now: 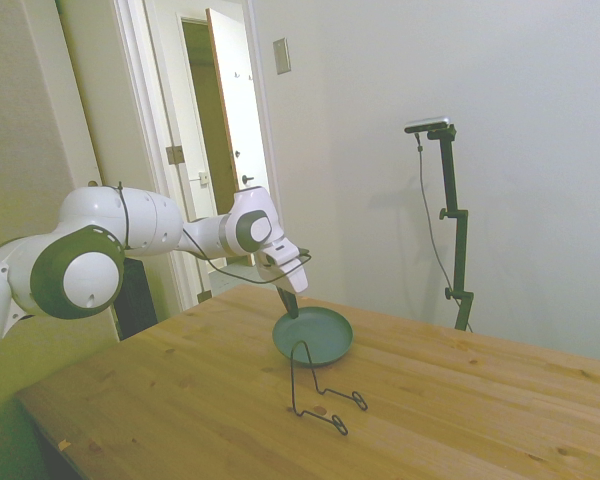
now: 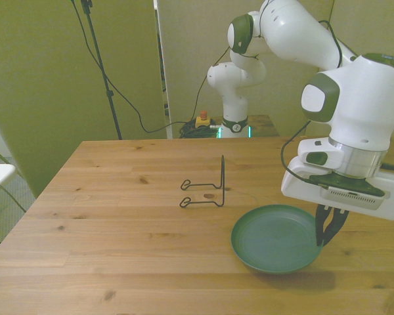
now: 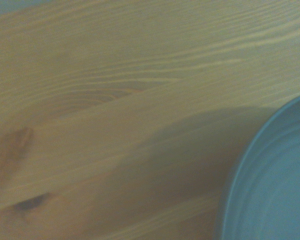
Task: Load the plate
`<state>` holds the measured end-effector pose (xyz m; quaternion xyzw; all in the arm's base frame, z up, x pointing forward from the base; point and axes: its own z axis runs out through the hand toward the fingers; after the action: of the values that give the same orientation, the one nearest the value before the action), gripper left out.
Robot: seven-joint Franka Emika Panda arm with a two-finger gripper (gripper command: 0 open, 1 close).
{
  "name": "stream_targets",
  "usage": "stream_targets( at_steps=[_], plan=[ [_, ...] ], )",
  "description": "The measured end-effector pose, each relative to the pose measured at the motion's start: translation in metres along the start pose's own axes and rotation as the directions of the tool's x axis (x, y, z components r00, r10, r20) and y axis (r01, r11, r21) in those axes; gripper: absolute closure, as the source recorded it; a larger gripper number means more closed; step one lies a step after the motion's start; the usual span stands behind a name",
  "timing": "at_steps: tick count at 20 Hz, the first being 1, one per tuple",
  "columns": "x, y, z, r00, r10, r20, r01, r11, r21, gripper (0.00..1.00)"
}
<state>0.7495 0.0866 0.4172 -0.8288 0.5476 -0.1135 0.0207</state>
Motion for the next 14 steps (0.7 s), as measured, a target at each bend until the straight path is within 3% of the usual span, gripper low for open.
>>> stream_targets(
  at_steps=[7, 14],
  plan=[
    [0.021, 0.007, -0.091, 0.994, 0.069, 0.082, -0.078, 0.991, 0.111, 1.00],
    [0.072, 0.052, -0.191, 0.972, 0.119, 0.205, -0.157, 0.971, 0.179, 1.00]
  ],
)
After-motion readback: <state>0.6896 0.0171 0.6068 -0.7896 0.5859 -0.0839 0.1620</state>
